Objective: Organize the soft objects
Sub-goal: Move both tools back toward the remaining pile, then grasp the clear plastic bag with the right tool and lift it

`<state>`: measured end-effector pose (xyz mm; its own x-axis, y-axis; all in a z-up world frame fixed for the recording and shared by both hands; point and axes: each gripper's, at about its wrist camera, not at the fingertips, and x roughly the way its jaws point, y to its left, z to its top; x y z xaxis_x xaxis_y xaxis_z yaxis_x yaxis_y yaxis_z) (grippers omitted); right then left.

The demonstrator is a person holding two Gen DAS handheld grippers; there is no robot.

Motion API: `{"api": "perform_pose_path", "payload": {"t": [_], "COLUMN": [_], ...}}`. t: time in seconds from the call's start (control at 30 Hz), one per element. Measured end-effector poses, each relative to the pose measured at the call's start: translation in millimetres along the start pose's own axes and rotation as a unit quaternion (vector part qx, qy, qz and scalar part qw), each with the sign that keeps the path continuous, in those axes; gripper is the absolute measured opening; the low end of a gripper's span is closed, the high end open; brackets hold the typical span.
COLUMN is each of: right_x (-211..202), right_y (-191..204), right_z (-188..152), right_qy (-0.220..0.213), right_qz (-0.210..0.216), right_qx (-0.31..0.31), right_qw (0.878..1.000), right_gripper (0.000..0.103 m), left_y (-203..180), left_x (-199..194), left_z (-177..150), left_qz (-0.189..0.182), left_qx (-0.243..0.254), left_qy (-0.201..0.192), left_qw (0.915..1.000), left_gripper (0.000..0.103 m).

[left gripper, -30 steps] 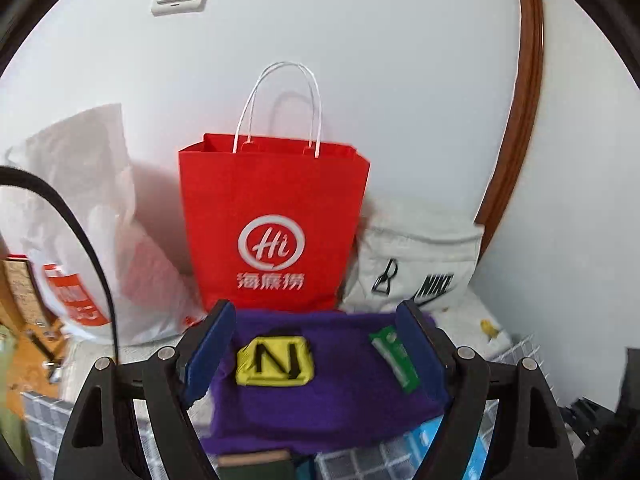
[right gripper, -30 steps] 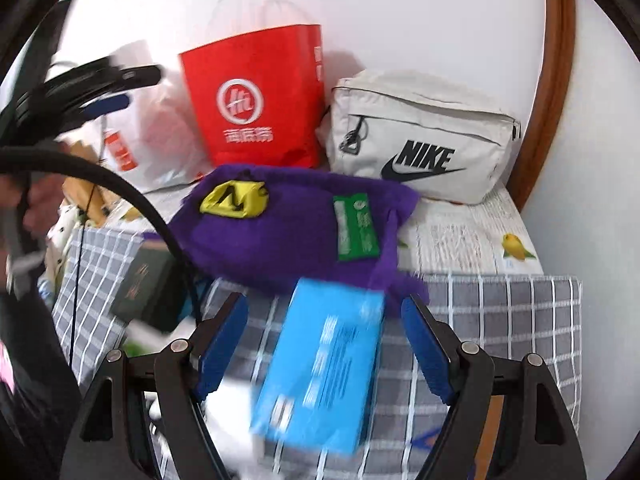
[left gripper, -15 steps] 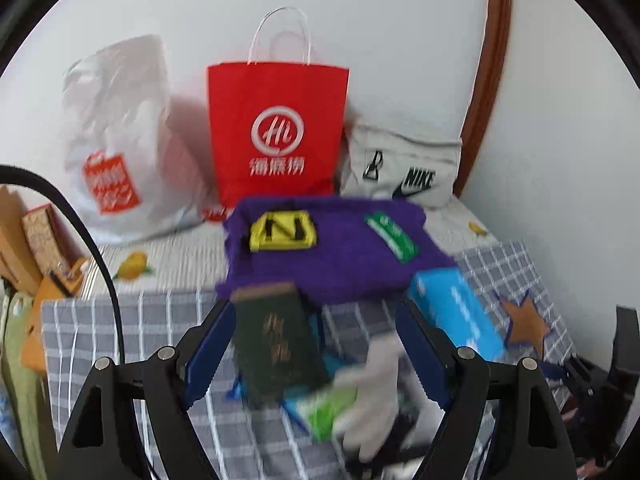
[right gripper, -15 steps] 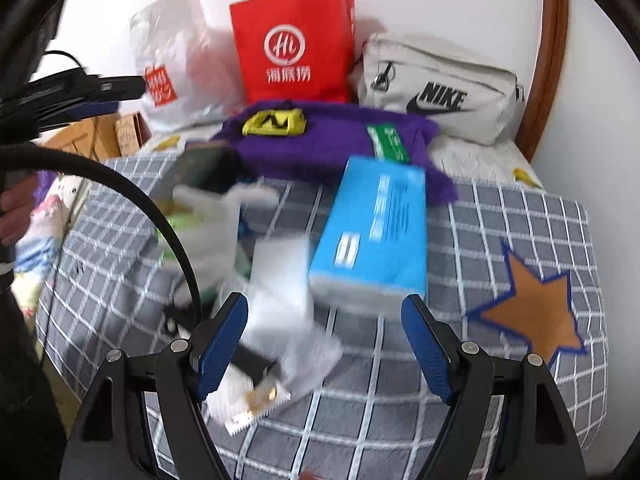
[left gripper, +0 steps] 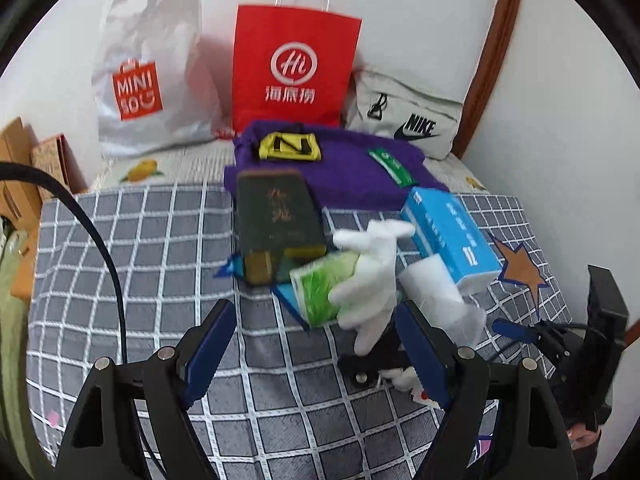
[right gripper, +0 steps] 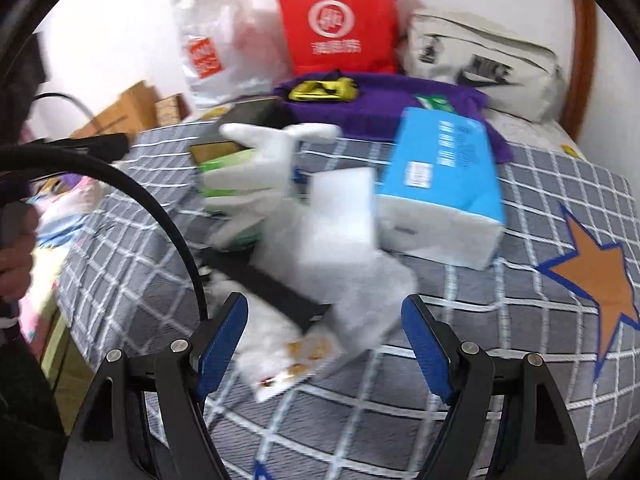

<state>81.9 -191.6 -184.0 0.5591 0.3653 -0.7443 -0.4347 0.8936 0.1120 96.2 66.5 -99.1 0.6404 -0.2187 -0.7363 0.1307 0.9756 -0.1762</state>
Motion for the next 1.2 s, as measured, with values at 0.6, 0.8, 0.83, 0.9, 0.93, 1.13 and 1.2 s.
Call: {"api": "perform_pose_path", "payload": {"t": [0.6, 0.8, 0.83, 0.9, 0.93, 1.13, 1.2], "right_x": [43, 50, 50, 45, 40, 11, 3], "right_y": [-37, -13, -11, -12, -14, -24, -29], "right_z": [14, 18, 17, 13, 10, -1, -4], "right_qy": [0.037, 0.025, 0.031, 0.036, 0.035, 0.019, 0.012], "right_qz": [0.028, 0.018, 0.013, 0.004, 0.007, -0.019, -0.026], "right_qx": [0.12, 0.07, 0.062, 0.055, 0.057, 0.05, 0.053], "right_qw": [0.992, 0.997, 0.998, 0.998, 0.998, 0.998, 0.998], "right_gripper": [0.079, 0.047, 0.042, 0.028, 0.025, 0.017, 0.016], "left_y": [8, 9, 9, 10, 10, 0, -5], "left_x": [33, 40, 40, 41, 41, 42, 43], "left_z": [-15, -18, -18, -19, -19, -22, -24], "left_qz": [-0.011, -0.005, -0.001, -0.001, -0.002, 0.0, -0.007], "left_qx": [-0.024, -0.022, -0.023, -0.023, -0.023, -0.007, 0.0], "left_qy": [0.047, 0.059, 0.06, 0.062, 0.063, 0.066, 0.069], "left_qw": [0.9986, 0.998, 0.9979, 0.9978, 0.9978, 0.9978, 0.9976], "left_gripper": [0.081, 0.081, 0.081, 0.081, 0.081, 0.081, 0.081]}}
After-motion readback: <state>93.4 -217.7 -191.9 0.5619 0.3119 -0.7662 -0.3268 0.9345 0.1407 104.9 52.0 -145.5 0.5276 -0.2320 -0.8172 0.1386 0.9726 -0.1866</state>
